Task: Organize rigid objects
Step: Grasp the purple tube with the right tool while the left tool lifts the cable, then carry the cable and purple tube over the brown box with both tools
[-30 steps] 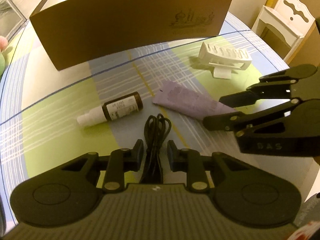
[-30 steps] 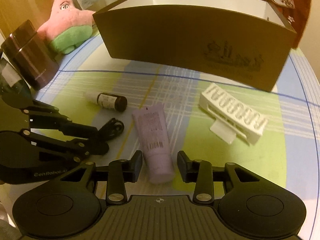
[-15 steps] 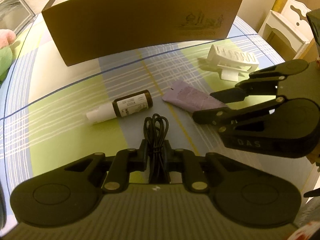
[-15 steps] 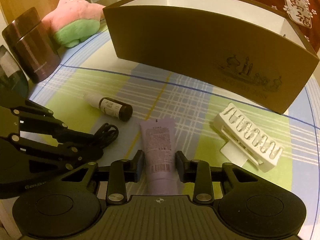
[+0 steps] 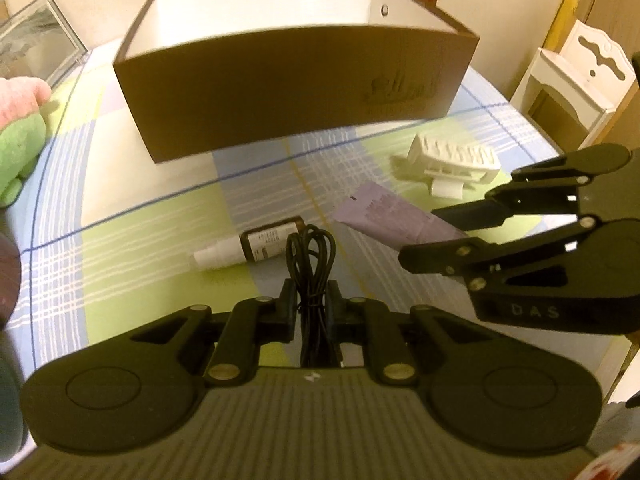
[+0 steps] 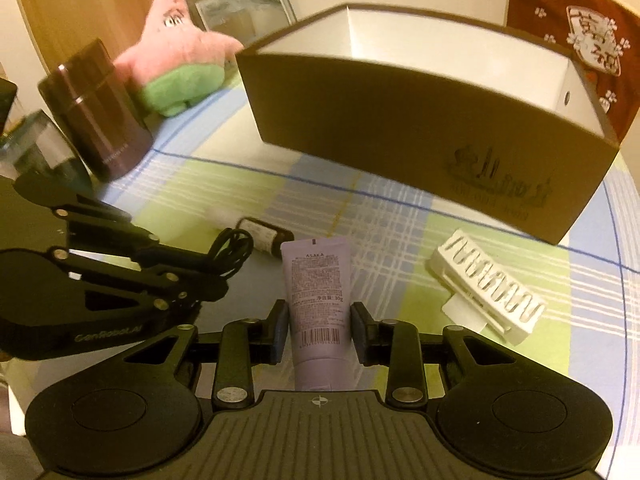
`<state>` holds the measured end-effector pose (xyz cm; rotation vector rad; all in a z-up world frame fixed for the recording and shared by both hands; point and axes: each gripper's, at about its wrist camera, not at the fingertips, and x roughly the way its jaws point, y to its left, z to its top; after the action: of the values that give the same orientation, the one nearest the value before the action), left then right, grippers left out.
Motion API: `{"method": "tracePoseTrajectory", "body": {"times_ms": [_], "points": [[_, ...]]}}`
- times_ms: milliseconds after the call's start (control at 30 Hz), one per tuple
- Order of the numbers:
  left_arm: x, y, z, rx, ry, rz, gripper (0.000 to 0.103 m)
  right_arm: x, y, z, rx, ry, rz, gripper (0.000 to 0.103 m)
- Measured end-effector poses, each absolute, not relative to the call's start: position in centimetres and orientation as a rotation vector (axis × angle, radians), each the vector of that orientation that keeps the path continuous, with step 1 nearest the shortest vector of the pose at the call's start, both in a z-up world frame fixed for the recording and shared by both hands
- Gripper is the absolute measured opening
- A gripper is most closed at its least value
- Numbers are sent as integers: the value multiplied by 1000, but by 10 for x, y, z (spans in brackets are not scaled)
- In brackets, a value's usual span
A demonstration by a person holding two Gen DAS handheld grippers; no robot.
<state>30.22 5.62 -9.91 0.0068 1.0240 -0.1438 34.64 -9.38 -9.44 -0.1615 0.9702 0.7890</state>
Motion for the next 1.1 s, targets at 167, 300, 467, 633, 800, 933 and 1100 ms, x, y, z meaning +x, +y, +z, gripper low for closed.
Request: {"method": "tracePoseTrajectory", "body": {"times_ms": [167, 300, 467, 633, 800, 933, 1100], "points": [[302, 57, -79, 1, 982, -137, 12, 342, -101, -75, -136, 928, 801, 33], [305, 58, -61, -4, 946, -127, 12, 341, -107, -59, -117, 893, 808, 33], [313, 60, -40, -2, 908, -104, 12, 343, -110, -38, -95, 834, 814, 33], [325, 67, -20, -1, 865, -86, 12, 352, -114, -17, -76, 771, 815, 33], [345, 75, -4, 12, 826, -69, 12, 370, -117, 1, -72, 720, 801, 33], [362, 76, 7, 25, 795, -62, 12, 390, -119, 9, -66, 691, 781, 33], [387, 78, 15, 34, 771, -62, 12, 415, -118, 14, -62, 666, 756, 33]]}}
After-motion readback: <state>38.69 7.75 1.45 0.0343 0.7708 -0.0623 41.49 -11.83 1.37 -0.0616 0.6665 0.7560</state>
